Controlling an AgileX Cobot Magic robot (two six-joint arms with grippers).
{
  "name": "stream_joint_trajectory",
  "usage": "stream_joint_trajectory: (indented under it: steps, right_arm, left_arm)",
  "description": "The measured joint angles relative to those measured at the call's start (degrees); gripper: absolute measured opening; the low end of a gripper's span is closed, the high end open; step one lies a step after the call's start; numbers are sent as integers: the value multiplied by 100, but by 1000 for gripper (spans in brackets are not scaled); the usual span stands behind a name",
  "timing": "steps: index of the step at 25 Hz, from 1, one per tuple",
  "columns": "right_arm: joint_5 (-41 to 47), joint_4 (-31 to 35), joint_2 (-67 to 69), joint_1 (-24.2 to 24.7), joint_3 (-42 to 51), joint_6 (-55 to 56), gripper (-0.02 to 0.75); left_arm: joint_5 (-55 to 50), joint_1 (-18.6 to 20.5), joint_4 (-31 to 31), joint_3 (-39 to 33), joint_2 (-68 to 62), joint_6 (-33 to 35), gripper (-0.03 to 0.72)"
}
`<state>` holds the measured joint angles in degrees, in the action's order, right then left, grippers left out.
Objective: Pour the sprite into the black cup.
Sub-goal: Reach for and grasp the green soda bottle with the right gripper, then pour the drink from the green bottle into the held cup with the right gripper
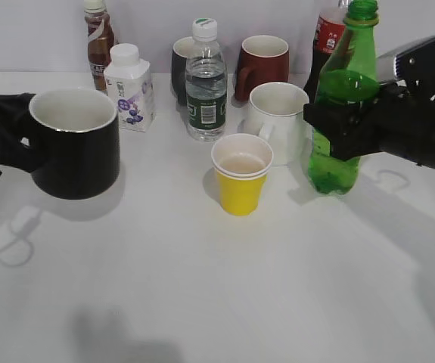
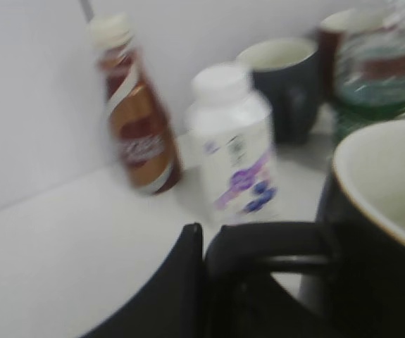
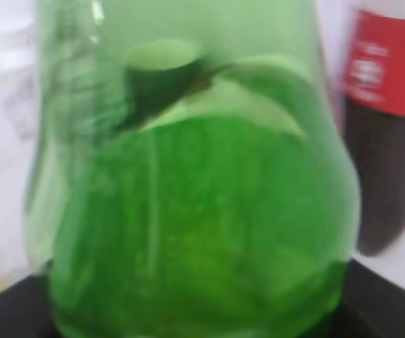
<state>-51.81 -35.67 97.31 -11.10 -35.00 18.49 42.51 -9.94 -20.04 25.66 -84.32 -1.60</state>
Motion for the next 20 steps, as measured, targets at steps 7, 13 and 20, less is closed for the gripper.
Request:
stream_joint_trajectory:
  steps: [7,13,20]
  right_arm:
    - [1886,-243,-1221,-626,-282,-140,424]
    - [3728,-245,-1578,-1609,-1216,-1248,424]
    - [4826,-328,-1572,-2216,-1751,-2663,424]
  left_arm:
    - [-951,-844,17,-5,784,-386,38]
    - [-1518,-1378,23,160,940,-550,38]
    - [-2596,-1926,29,749,951,-574,38]
